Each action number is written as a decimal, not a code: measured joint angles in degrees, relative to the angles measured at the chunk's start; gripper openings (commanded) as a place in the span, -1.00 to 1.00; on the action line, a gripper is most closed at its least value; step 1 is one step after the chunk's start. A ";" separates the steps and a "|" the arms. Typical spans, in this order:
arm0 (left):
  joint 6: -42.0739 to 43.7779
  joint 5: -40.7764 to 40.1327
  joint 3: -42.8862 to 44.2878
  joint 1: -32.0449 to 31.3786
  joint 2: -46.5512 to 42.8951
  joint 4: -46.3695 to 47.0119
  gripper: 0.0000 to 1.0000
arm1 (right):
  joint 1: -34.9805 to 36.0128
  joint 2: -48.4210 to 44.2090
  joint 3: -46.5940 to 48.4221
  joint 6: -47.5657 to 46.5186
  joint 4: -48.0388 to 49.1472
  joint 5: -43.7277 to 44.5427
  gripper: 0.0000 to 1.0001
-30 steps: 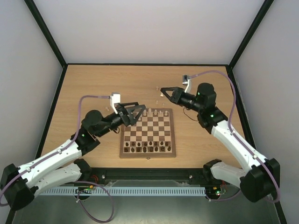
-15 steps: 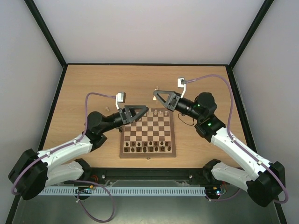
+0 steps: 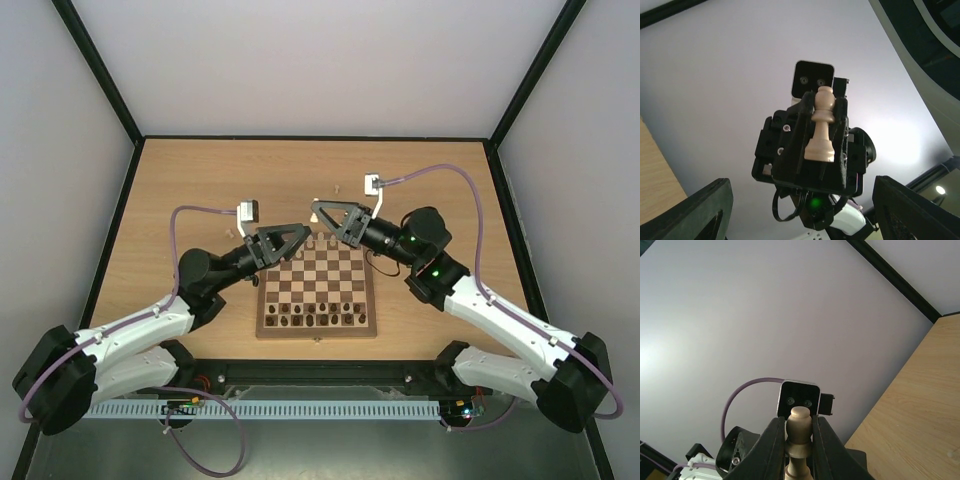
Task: Set up the chess pieces on the board
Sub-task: Place the chess piece on the chessboard.
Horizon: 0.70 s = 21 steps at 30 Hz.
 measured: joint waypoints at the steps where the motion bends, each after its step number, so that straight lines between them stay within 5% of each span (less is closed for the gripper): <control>1: 0.04 -0.50 -0.04 0.00 -0.04 0.02 0.54 | 0.37 0.24 0.00 0.00 0.24 0.22 -0.81; 21: -1.57 -2.67 -0.20 0.00 0.90 2.45 -0.10 | 2.99 3.48 -1.05 0.20 2.19 3.69 -0.81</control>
